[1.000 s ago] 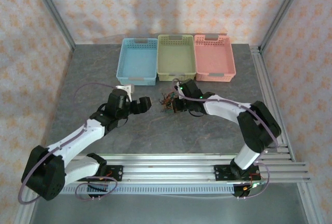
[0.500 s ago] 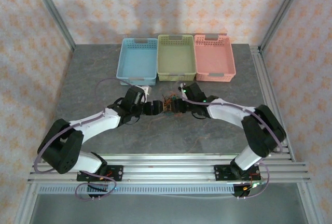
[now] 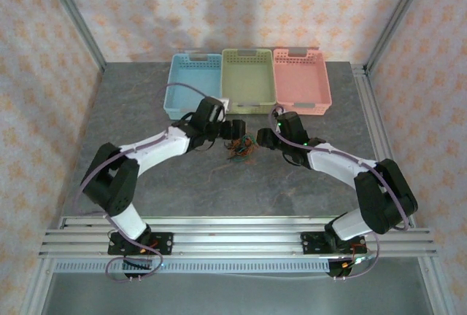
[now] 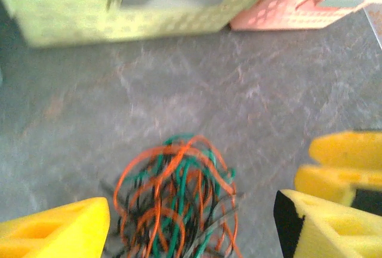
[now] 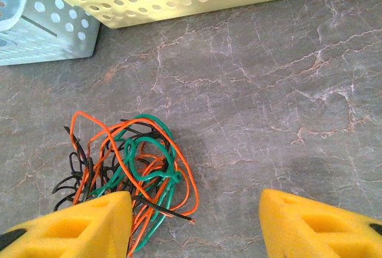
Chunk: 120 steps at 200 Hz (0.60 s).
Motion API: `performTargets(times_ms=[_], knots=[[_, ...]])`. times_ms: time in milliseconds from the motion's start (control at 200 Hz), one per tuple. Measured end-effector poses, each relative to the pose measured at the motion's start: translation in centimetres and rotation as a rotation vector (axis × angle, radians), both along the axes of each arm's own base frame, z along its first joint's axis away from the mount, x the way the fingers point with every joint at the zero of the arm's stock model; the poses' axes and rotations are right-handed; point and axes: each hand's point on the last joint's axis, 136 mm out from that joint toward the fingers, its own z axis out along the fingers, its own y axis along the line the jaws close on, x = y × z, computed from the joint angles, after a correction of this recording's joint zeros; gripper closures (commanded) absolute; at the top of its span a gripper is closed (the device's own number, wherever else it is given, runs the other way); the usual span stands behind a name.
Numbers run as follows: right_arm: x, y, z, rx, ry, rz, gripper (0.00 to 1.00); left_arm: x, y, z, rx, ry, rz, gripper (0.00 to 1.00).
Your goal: Untangle the cables
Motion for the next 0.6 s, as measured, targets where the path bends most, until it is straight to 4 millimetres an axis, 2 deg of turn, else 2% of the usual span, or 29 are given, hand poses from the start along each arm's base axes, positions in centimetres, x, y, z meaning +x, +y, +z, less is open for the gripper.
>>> performTargets(times_ms=[100, 230, 405, 490, 601], knots=[[0.1, 0.0, 0.1, 0.001, -0.005, -0.003, 0.42, 1.2, -0.3, -0.7, 0.057, -0.006, -0.020, 0.26], [0.2, -0.1, 0.1, 0.002, -0.008, -0.008, 0.42, 1.3, -0.1, -3.7, 0.147, 0.042, -0.055, 0.26], [0.3, -0.2, 0.1, -0.004, -0.011, -0.015, 0.42, 1.8, -0.7, -6.9, 0.202, 0.095, -0.104, 0.33], [0.3, -0.3, 0.1, -0.009, -0.013, -0.022, 0.42, 1.6, -0.8, -8.0, 0.209, 0.117, -0.117, 0.39], [0.4, -0.4, 0.1, -0.014, -0.016, -0.028, 0.42, 1.4, -1.0, -8.5, 0.208, 0.128, -0.137, 0.56]])
